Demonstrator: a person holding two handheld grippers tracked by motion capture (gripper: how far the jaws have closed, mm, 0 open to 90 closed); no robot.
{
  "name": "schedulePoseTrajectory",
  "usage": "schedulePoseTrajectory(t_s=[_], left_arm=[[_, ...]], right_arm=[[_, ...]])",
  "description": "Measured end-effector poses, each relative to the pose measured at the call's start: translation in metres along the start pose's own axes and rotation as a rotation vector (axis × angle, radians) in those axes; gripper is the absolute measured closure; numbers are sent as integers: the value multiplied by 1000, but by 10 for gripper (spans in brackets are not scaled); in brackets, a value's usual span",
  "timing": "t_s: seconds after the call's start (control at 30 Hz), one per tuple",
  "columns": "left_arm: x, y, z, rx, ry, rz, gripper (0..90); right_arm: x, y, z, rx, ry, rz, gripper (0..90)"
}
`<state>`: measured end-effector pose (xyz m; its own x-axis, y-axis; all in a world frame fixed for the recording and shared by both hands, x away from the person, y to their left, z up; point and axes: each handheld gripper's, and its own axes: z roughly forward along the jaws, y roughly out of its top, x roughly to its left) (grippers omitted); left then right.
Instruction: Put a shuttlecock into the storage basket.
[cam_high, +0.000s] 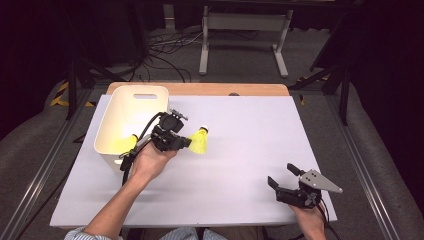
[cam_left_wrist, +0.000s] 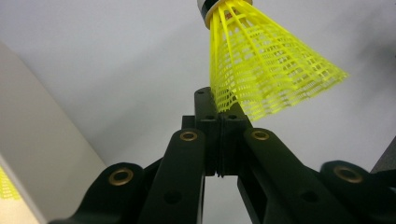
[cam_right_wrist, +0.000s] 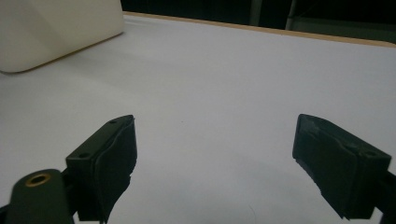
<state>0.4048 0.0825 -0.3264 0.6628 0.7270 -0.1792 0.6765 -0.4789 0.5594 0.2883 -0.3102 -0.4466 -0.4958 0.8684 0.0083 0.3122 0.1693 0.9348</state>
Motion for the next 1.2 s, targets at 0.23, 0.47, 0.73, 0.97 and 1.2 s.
schedulePoseTrajectory(t_s=[0.23, 0.47, 0.73, 0.97, 1.2], left_arm=[[6, 7, -6, -4, 8, -5, 897], [11, 11, -10, -9, 7, -14, 897], [19, 15, -19, -7, 9, -30, 897], [26, 17, -25, -16, 14, -34, 896], [32, 19, -31, -22, 20, -39, 896]], right_arm=[[-2, -1, 0, -1, -5, 10, 137], [-1, -1, 1, 7, -5, 5, 136], [-1, -1, 2, 10, 4, 2, 134], [-1, -1, 2, 11, 3, 3, 132], [-1, -1, 2, 12, 3, 3, 132]])
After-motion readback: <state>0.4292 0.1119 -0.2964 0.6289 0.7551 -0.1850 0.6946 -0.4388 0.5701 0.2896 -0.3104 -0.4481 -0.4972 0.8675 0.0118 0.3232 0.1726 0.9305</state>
